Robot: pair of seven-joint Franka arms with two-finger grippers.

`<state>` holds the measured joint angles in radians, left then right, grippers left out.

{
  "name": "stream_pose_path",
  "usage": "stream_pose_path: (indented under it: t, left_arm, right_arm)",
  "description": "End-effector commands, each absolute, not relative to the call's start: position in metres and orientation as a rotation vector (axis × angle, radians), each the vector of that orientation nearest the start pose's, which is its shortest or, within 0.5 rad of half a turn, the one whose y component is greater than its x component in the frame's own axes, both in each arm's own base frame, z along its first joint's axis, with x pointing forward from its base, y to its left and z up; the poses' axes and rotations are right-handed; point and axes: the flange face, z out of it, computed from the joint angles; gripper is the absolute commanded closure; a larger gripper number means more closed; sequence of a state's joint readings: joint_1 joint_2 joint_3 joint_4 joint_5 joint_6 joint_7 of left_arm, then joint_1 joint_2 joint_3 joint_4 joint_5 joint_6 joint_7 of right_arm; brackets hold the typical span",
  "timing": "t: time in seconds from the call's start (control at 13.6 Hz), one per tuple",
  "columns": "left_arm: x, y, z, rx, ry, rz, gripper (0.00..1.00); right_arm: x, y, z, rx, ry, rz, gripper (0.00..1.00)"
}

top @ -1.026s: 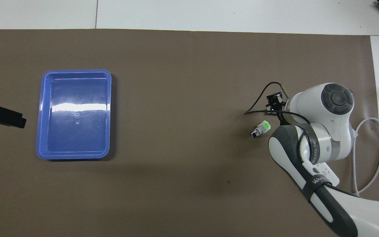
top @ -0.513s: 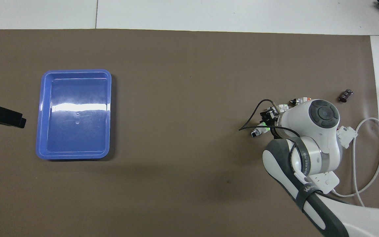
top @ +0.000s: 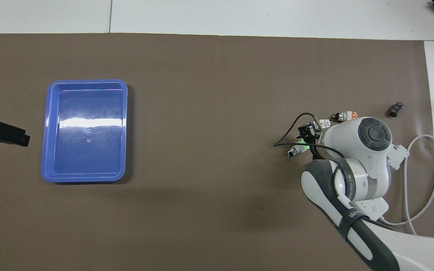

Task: Turn and place switch with both arms
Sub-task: 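Grasp the green-tipped switch module with the right gripper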

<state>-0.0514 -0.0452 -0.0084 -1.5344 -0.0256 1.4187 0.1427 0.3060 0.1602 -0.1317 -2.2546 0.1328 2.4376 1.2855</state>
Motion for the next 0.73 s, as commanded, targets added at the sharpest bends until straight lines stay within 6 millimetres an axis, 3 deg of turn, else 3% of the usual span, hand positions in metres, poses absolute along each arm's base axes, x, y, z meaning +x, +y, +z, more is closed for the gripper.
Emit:
stream_pose_path:
  t: [0.0, 0.22, 0.29, 0.44, 0.51, 0.59, 0.66]
  left_arm:
    - [0.5145, -0.0343, 0.6545, -3.136, 0.333, 0.113, 0.00]
    - [0.5145, -0.0343, 0.6545, -3.136, 0.333, 0.113, 0.00]
    - [0.5145, -0.0343, 0.6545, -3.136, 0.333, 0.113, 0.00]
    - [0.5145, -0.0343, 0.6545, -3.136, 0.333, 0.113, 0.00]
    - [0.5145, -0.0343, 0.6545, -3.136, 0.333, 0.113, 0.00]
    - [0.5145, -0.0343, 0.6545, -3.136, 0.333, 0.113, 0.00]
    - [0.5145, -0.0343, 0.6545, -3.136, 0.333, 0.113, 0.00]
  right_arm:
    - [0.5331, 0.0891, 0.2921, -2.456, 1.750, 0.049, 0.04]
    - [0.5320, 0.0939, 0.2911, -2.466, 1.737, 0.054, 0.14]
    - [0.5312, 0.0938, 0.2908, -2.467, 1.735, 0.055, 0.23]
    - [0.5316, 0.0905, 0.2907, -2.464, 1.741, 0.056, 0.47]
    - [0.5316, 0.0913, 0.2900, -2.466, 1.738, 0.055, 0.70]
    - [0.5315, 0.0905, 0.2899, -2.471, 1.732, 0.057, 1.00]
    - [0.5324, 0.0874, 0.2903, -2.471, 1.732, 0.056, 1.00]
